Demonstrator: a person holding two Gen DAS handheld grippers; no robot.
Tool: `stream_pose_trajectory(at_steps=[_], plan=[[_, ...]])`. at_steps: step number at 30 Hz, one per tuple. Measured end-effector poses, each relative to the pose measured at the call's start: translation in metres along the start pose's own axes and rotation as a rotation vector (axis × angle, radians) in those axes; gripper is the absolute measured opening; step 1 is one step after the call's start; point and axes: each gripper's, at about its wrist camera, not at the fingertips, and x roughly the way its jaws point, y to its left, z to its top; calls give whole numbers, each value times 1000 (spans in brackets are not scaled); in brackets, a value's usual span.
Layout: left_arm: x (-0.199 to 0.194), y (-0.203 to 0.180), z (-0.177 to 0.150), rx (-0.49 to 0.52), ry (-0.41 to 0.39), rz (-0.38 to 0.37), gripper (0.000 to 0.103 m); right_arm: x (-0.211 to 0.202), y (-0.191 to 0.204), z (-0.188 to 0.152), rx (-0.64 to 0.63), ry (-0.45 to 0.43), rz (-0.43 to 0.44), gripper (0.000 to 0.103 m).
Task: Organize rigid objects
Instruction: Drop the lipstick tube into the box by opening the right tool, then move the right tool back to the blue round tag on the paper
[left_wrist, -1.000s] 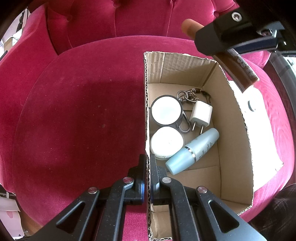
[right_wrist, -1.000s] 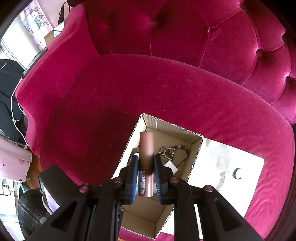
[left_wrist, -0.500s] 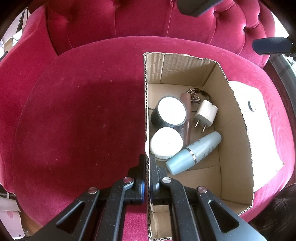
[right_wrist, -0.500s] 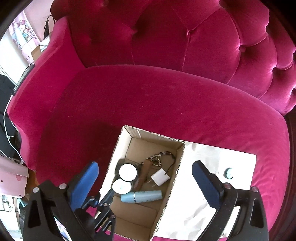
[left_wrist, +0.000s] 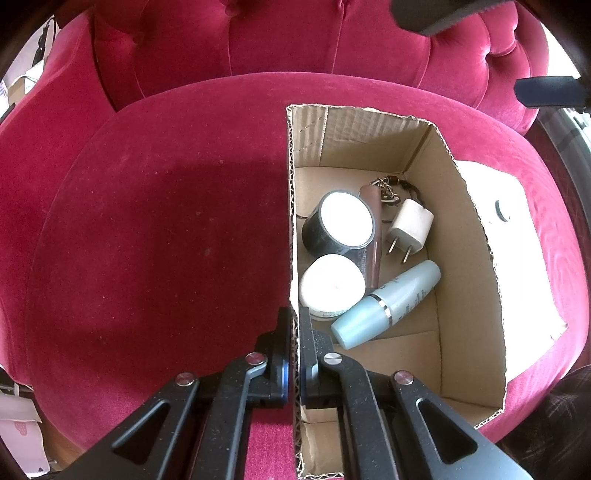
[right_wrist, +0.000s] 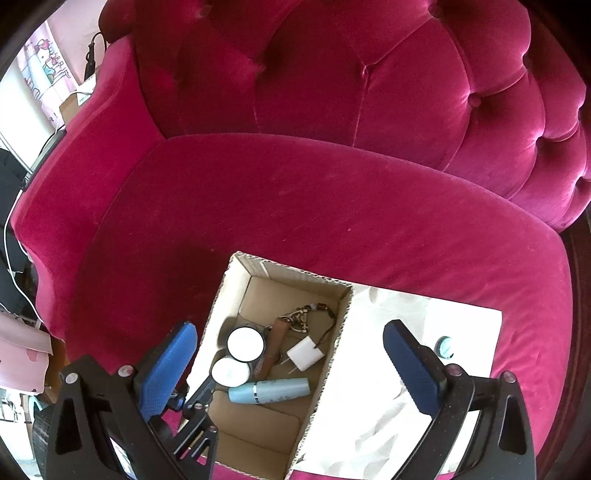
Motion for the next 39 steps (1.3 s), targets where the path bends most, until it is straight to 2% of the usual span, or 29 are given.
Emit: stream_pose_trajectory(at_steps=[5, 24, 39], plan=[[1, -1, 1, 1, 1, 2, 3, -3, -14, -2, 4, -10, 0, 103], [1, -2, 0, 3, 0, 4, 3, 3, -103, -17, 126, 3, -88, 103], [1, -2, 0, 3, 1, 6, 3, 40, -156, -40, 209, 24, -157, 103]])
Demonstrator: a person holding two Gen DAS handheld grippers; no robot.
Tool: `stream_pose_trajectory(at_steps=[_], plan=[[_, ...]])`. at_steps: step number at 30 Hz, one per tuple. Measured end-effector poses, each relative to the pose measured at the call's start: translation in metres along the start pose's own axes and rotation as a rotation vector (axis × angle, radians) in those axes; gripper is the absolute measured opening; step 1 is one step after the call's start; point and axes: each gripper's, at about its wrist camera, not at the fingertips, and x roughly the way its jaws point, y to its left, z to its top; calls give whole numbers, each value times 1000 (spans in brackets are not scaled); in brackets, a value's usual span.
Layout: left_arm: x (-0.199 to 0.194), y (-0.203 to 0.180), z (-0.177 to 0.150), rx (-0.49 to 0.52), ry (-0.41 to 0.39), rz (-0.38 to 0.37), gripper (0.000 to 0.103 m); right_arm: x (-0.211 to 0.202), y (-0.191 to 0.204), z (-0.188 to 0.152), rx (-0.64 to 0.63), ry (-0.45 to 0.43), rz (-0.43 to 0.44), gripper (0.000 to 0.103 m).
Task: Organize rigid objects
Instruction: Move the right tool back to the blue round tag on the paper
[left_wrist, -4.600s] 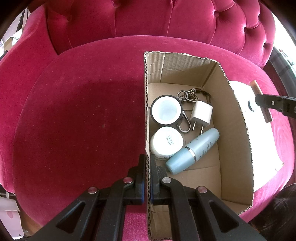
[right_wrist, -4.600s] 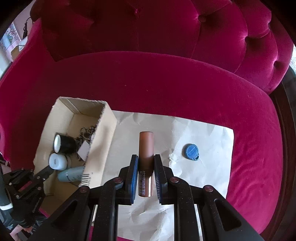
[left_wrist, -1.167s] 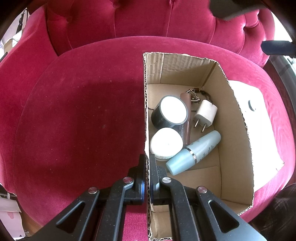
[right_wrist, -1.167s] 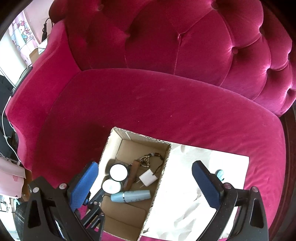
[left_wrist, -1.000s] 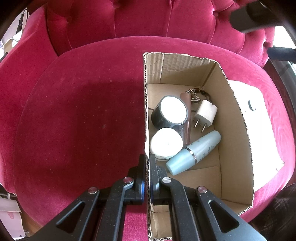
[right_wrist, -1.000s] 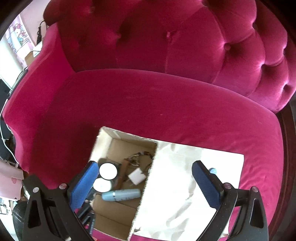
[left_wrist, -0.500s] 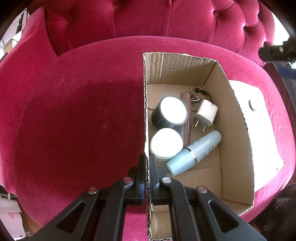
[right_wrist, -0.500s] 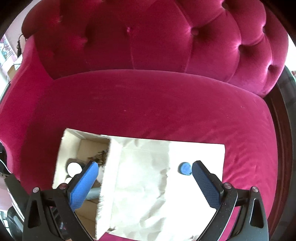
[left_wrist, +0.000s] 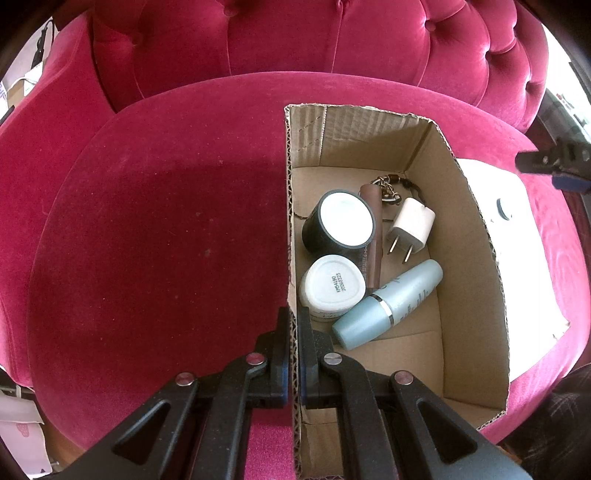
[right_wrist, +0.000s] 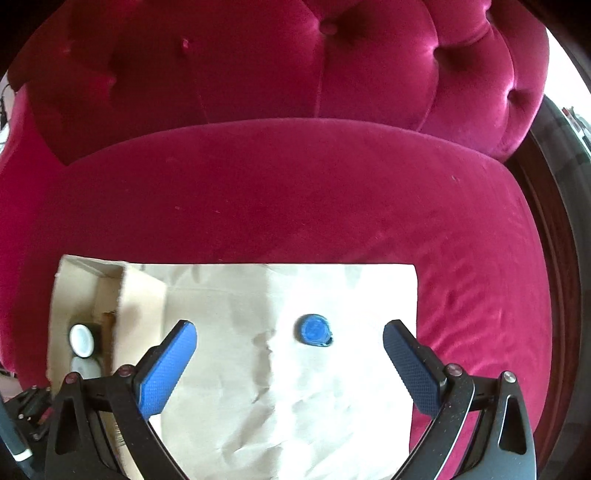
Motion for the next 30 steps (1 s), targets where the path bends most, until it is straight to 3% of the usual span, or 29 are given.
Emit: stream_pose_trajectory(at_steps=[12, 26, 30], plan=[[1, 2, 0, -4, 2, -3, 3, 51, -25, -6, 40, 49, -50, 103], [2, 2, 0, -6, 2, -3, 3, 80, -41, -7, 62, 77, -55, 102], [2, 2, 0, -5, 3, -3, 3, 78, -38, -8, 58, 78, -49, 86]])
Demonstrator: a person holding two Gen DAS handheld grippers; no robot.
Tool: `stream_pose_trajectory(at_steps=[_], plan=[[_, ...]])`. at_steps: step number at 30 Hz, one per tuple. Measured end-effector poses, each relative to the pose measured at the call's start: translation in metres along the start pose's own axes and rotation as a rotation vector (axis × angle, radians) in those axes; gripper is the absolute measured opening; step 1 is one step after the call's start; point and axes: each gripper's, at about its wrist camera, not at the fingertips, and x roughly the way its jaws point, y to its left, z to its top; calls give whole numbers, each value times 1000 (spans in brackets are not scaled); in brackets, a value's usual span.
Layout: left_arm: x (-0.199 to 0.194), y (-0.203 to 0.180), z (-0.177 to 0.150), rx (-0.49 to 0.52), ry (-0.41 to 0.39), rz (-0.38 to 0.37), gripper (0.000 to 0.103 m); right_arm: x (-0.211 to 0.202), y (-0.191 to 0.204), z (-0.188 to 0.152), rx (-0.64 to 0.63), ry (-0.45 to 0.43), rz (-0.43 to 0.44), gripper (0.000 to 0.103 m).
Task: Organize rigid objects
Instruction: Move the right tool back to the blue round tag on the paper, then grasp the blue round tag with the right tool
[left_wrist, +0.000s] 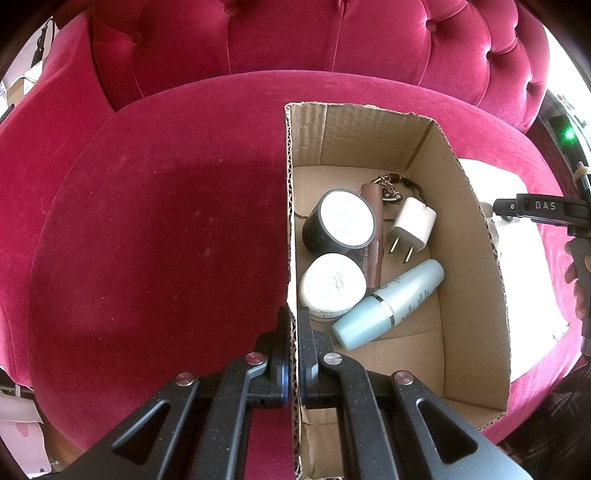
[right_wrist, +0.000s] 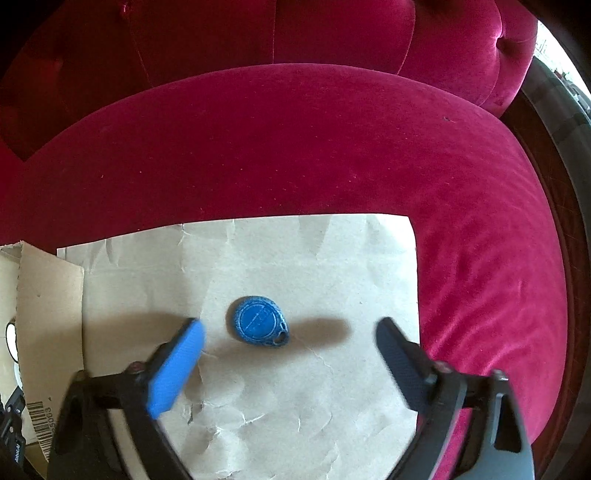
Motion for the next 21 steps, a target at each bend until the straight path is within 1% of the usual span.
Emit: stream_pose_trajectory(at_steps=[2, 4, 6, 9, 10, 14, 21], plan=[[-1, 1, 0, 0, 0, 0, 3, 0, 0, 1, -1, 1, -4, 79], [-1, 1, 0, 0, 0, 0, 3, 1, -1, 2, 8, 3, 9, 74], [-1, 1, 0, 0, 0, 1, 3, 1, -1, 4, 9, 2, 13, 64], [-1, 1, 0, -1, 0, 0, 3, 0, 0, 5, -2, 0, 21, 41], [-1, 1, 0, 0, 0, 0, 3, -1, 1, 6, -11, -3, 17, 30], [-1, 1, 0, 0, 0, 1, 3, -2, 5, 4, -19, -4, 14, 30], [-1, 1, 0, -1, 0, 0, 3, -8, 5, 1, 3, -14, 7, 30]])
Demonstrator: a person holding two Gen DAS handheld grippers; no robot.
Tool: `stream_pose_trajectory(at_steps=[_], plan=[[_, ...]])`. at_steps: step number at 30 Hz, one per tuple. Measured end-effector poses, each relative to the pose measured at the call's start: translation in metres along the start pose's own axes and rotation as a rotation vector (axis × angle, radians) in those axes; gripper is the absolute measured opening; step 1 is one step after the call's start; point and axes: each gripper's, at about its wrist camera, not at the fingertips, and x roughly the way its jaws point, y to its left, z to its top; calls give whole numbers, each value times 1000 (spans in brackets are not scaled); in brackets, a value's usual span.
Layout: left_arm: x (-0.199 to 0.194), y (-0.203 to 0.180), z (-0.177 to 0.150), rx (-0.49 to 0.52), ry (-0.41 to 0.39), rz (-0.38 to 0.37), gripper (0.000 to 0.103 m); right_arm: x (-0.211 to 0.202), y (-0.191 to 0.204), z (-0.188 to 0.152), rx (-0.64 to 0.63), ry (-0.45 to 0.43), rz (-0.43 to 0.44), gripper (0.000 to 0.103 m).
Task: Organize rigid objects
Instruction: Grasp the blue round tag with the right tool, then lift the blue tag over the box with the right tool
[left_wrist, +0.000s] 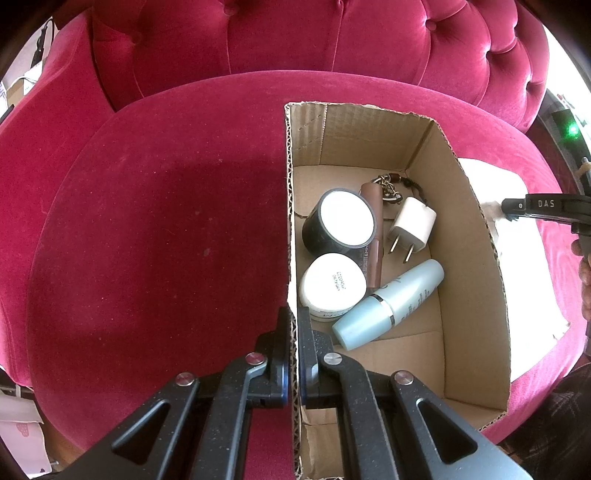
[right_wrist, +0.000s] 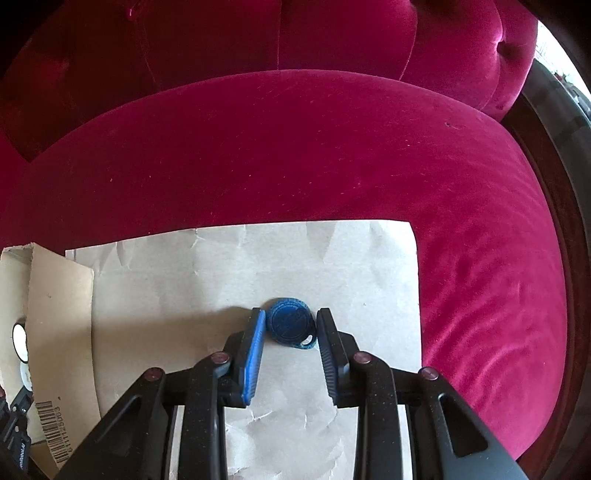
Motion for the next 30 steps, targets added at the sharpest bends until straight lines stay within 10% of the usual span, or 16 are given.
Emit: stream_pose_trajectory(at_steps=[30], plan=[[0, -1, 0, 1, 0, 1, 3, -88, 44, -1, -82, -32, 64, 30]])
